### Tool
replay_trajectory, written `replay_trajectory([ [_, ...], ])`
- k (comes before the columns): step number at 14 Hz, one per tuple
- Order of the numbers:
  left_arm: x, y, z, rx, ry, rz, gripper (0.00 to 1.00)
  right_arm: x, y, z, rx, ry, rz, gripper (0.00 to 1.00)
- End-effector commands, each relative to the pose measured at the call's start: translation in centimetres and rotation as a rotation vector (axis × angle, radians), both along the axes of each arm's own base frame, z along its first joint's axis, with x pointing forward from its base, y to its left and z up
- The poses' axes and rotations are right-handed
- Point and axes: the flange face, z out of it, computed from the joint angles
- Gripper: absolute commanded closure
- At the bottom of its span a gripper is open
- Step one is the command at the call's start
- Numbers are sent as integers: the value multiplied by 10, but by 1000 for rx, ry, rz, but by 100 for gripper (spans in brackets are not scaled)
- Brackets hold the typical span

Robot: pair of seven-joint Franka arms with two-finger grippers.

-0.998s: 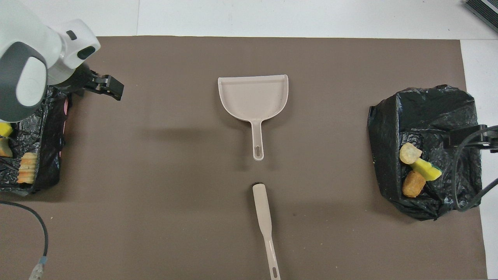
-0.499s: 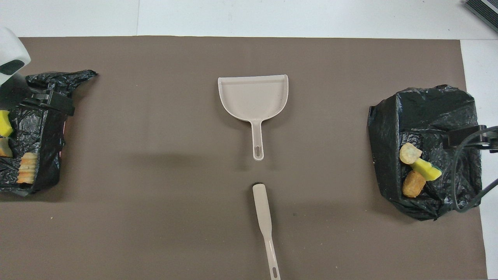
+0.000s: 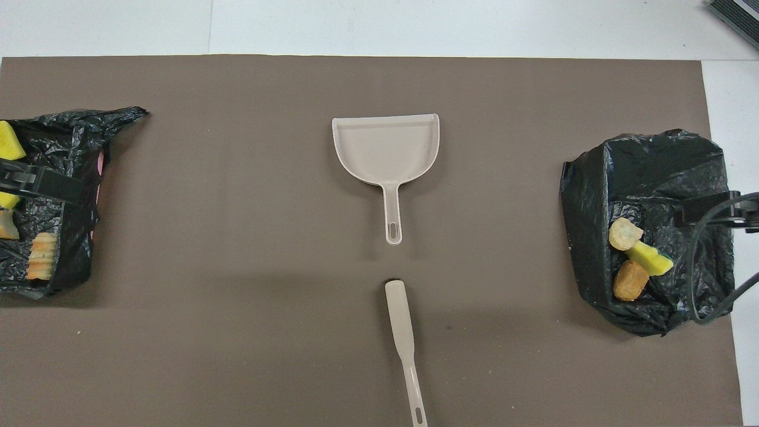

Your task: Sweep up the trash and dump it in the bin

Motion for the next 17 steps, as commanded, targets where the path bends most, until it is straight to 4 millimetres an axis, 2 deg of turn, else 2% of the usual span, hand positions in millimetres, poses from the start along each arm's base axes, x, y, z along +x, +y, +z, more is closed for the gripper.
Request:
replay_trajectory([
  [1,-9,7,-6,14,25,-7,0,-6,-3,0,-5,1,30,0],
  [17,-9,8,-3,3,21,15,0,-7,-9,0,-5,1,41,0],
])
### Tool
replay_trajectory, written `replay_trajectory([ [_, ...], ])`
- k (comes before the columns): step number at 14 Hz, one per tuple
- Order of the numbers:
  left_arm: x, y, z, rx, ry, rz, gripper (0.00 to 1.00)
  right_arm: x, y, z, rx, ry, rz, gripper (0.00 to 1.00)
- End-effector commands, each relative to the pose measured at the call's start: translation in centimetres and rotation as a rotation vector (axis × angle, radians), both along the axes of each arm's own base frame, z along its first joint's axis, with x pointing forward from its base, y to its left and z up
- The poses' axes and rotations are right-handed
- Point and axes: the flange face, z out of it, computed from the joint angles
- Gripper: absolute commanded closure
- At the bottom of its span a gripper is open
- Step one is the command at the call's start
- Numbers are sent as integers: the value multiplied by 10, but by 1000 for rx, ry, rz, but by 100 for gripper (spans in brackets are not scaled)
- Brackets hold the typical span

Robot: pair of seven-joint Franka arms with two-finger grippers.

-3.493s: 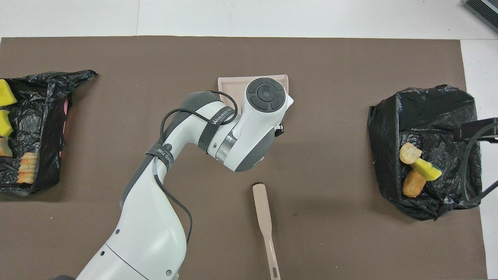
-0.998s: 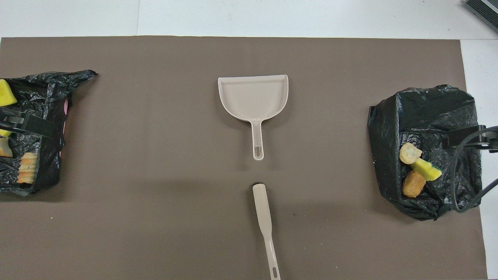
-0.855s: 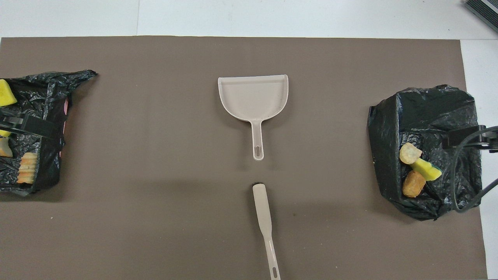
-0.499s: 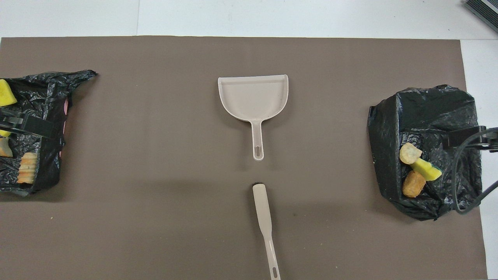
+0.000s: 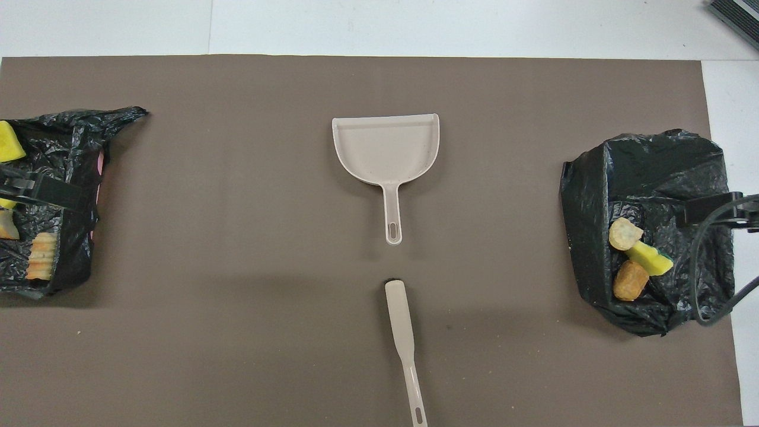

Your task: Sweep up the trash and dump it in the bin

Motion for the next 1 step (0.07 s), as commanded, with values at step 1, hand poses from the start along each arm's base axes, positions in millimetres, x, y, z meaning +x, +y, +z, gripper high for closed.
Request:
replay_trajectory([
  [1,-8,3,2,3,7,10,0,-7,-4,1,-6,-1,30,0],
])
